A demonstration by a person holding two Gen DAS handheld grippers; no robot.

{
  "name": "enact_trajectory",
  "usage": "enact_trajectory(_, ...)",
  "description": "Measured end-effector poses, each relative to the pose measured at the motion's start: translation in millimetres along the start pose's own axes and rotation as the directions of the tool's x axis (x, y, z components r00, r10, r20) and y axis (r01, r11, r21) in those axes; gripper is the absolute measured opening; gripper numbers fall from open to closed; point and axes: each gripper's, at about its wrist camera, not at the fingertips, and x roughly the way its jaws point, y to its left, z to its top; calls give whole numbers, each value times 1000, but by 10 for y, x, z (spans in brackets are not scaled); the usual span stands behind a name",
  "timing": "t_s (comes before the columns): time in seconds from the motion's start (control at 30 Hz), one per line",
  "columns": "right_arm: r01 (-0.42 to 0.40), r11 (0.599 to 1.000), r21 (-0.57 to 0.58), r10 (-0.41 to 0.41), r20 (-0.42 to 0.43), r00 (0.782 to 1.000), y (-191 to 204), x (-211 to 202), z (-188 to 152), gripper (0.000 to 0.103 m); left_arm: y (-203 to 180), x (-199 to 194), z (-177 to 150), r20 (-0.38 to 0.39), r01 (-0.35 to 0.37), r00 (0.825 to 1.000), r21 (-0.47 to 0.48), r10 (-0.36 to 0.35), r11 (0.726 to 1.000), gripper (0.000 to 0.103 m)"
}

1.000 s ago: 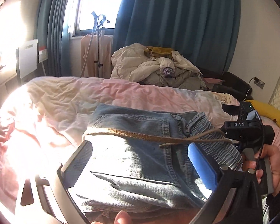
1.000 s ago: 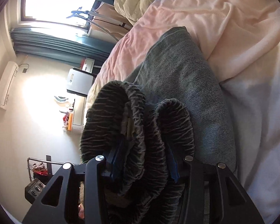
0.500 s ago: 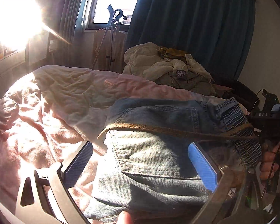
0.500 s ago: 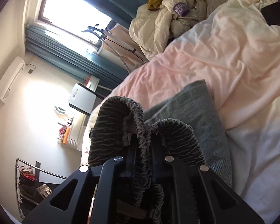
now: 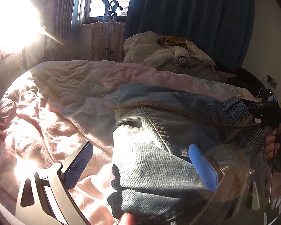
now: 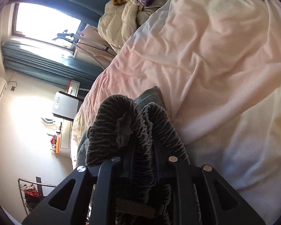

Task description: Fold clothes

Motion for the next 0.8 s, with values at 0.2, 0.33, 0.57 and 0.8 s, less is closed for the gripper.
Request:
enact_trajectory(0.2,119,990,-79,-107,134,985,139,-479,-143,44,52,-98,-5,6,44,999,-48,-44,998,103)
enact_trajectory(0.33,77,995,-62,-67,148,987,148,-760,-460,60,106,-186,-30,-1,85,996,-103,-85,991,103)
enact_trajectory(0.57,127,975,-182,-97,162,982,457,-744,-991,74,223,-255,-96,-37,129,990,-194,-139,972,103)
enact_trajectory(0.8,254,954,-158,-233,141,962,214,-539,-1076,76,401,-25,-205,-127,111,980,-301,-155,947,103)
